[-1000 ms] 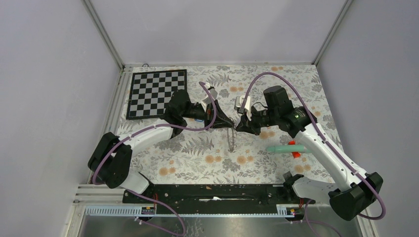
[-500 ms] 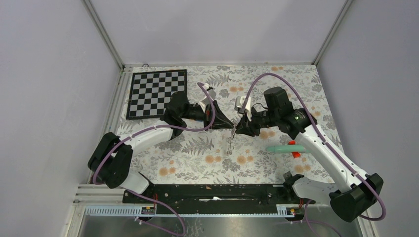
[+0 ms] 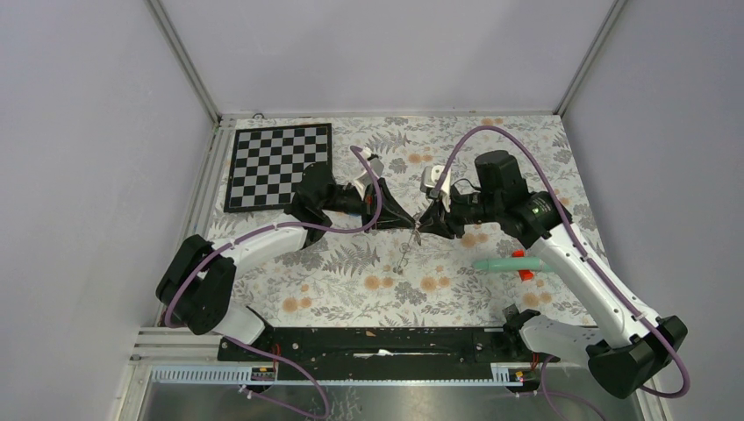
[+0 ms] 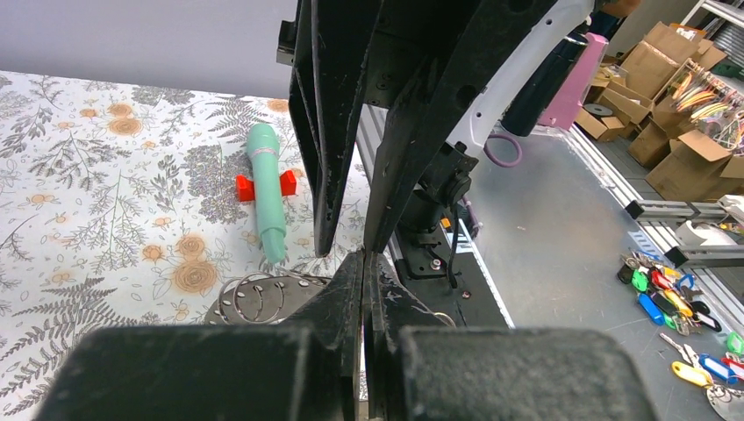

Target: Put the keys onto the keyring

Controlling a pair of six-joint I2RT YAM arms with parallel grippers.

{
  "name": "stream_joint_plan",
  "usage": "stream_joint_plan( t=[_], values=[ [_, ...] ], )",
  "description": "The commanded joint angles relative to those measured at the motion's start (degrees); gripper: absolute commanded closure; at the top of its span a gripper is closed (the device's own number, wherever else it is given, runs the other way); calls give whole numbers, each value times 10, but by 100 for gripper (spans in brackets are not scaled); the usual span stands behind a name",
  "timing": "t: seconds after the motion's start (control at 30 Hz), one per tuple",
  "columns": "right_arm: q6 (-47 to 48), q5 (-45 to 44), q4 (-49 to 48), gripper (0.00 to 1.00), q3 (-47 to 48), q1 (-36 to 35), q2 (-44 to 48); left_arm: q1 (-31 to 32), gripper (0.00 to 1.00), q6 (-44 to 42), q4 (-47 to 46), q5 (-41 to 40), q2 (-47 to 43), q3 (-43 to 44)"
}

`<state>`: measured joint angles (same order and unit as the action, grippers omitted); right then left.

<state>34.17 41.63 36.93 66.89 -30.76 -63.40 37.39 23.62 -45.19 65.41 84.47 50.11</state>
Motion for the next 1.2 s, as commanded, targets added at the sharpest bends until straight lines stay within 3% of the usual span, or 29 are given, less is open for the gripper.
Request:
stream_joint_plan(
  t=[0.0, 0.43, 0.67, 0.83, 1.03, 1.17],
  values=[
    [-1, 18, -9, 70, 12, -1, -3, 0, 100, 7, -54, 9, -12, -2],
    [-17, 48, -37, 75, -10, -1, -13, 0, 100, 20, -70, 4, -7, -5],
    [-10, 42, -37, 99, -15, -1, -10, -2, 100, 19, -73, 5, -9, -9],
    [12, 21, -12, 100, -4, -1, -2, -11, 100, 14, -71, 5, -12, -15],
    [39, -13, 56, 100, 54, -2, -23, -13, 100, -116, 76, -1, -20, 12],
    [51, -51, 123, 100, 100, -2, -50, -13, 82, -226, 215, -29, -26, 48]
  ],
)
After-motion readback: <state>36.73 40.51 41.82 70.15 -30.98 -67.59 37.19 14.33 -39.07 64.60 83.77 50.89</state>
